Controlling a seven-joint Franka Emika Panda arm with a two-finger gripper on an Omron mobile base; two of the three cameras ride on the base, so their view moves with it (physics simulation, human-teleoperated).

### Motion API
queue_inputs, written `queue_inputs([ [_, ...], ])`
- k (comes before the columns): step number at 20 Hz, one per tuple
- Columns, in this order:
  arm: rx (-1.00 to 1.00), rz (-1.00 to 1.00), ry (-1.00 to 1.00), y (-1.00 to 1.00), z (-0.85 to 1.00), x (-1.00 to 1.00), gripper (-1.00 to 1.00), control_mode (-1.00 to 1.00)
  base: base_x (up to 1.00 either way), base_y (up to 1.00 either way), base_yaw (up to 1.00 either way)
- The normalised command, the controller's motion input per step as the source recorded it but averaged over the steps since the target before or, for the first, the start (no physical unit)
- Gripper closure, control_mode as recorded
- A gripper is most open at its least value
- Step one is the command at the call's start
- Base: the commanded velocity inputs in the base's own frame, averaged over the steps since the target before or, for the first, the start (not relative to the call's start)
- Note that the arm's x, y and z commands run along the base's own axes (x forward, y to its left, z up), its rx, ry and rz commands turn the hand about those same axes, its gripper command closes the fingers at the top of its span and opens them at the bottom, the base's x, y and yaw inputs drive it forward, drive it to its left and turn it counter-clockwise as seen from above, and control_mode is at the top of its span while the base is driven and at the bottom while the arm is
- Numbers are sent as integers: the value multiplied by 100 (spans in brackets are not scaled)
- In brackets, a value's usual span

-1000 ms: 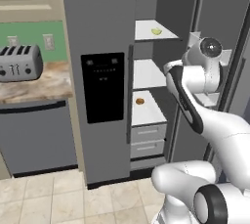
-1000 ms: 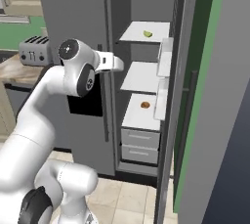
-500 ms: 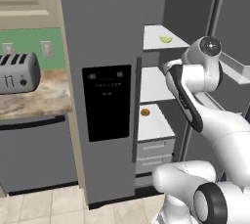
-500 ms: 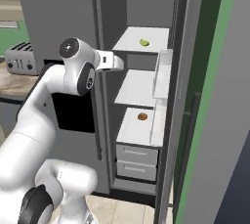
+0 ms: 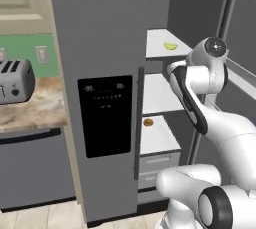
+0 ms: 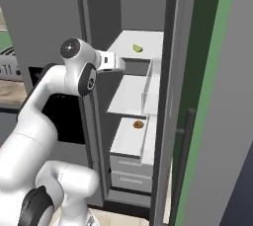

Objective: Take the lemon wedge from the fridge and place it on the plate with fish on the dining counter.

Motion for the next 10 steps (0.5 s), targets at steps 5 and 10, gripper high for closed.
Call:
queue_inputs([
  [5, 0, 0, 0, 0, 0, 0, -100, 100, 46, -10, 0],
  [10, 0, 0, 0, 0, 0, 0, -100, 100, 43, -24, 0],
])
